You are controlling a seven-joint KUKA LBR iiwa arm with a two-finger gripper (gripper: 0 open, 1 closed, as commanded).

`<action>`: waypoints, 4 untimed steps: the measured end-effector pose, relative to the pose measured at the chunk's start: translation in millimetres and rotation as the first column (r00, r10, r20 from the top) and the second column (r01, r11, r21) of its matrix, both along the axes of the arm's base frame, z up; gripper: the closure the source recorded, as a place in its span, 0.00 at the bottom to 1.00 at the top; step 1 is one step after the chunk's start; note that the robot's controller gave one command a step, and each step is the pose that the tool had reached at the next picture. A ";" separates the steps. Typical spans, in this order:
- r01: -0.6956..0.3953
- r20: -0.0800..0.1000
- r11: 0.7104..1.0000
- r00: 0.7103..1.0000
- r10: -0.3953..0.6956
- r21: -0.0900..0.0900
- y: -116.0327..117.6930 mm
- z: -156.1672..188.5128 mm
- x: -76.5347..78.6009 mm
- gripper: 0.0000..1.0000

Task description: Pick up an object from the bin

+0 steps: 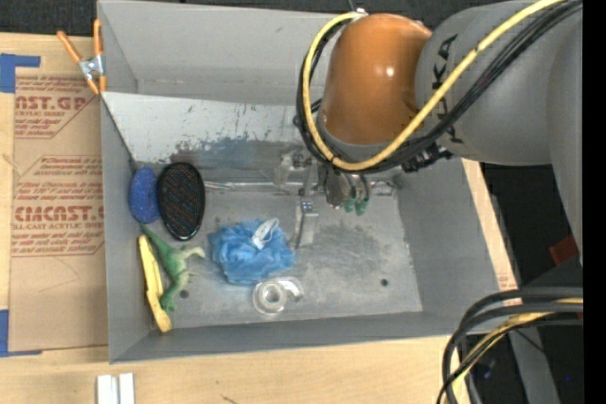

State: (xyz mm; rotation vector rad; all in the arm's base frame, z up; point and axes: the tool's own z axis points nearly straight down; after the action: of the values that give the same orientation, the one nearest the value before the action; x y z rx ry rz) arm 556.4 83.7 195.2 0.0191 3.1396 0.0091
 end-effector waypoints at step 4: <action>0.011 0.011 1.000 1.000 -0.011 -0.006 20.8 -123.4 -12.7 1.00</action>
Offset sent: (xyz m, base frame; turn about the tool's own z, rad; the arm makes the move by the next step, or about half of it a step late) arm 0.0271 -0.0044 -0.1015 0.0983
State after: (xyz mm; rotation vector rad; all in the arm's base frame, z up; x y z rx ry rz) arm 543.7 104.5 71.8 0.0367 3.1288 -0.0006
